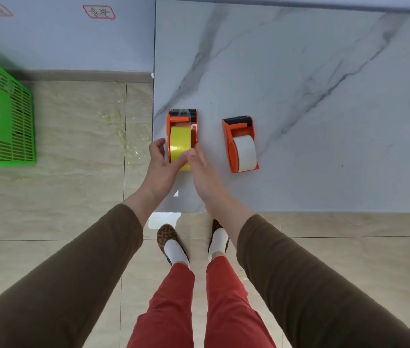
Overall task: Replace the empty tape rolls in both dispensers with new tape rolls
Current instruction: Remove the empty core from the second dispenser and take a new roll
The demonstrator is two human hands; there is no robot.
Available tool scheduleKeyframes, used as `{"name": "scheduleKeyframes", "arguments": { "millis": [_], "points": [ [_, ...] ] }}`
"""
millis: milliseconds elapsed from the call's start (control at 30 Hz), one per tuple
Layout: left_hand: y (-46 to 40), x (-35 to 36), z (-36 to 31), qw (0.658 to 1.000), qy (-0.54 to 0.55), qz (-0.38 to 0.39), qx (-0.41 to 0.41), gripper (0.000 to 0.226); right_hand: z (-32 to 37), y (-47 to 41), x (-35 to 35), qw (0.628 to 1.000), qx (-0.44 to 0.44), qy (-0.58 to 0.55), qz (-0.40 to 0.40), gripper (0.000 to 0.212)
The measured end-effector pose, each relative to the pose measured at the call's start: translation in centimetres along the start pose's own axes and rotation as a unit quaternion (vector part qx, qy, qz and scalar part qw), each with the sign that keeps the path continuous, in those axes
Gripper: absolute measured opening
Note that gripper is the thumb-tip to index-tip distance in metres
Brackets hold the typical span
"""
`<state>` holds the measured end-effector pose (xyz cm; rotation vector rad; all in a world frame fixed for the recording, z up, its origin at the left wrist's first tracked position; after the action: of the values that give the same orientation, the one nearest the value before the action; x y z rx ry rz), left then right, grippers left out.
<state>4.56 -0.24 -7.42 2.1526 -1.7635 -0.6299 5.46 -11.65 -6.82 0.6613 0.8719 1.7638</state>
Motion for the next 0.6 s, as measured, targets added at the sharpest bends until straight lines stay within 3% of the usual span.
{"name": "scheduleKeyframes", "arguments": {
  "millis": [100, 200, 333, 400, 467, 600],
  "points": [
    [0.4, -0.3, -2.3, 0.995, -0.059, -0.041, 0.062, 0.086, 2.9, 2.0, -1.7, 0.991, -0.114, 0.029, -0.066, 0.044],
    [0.7, 0.6, -5.7, 0.98, -0.092, -0.061, 0.164, 0.081, 5.3, 4.1, -4.8, 0.966, -0.194, 0.037, -0.167, 0.034],
    [0.8, 4.1, -8.9, 0.967, -0.104, -0.06, 0.227, 0.063, 6.3, 4.7, -10.0, 0.931, -0.208, 0.066, -0.293, 0.031],
    [0.4, 6.6, -9.0, 0.976, -0.087, -0.053, 0.194, 0.049, 5.6, 4.2, -12.5, 0.927, -0.177, 0.067, -0.324, 0.027],
    [-0.2, 9.0, -7.5, 0.992, -0.054, -0.044, 0.103, 0.041, 4.2, 3.3, -14.4, 0.933, -0.106, 0.086, -0.332, 0.029],
    [-0.3, 12.2, -2.7, 0.994, -0.002, 0.0, -0.107, 0.038, 0.6, 1.5, -15.7, 0.963, 0.025, 0.072, -0.258, 0.027]
  ]
}}
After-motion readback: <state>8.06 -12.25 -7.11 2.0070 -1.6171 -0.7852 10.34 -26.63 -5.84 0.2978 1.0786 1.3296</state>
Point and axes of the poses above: each hand's wrist, its own y-axis away from the middle knuckle, its own x-axis out of the palm, z = x × y, the point moved 8 cm from there along -y, towards the middle knuckle, and after that the axes turned 11 degrees about x, right-handed, at the moved point
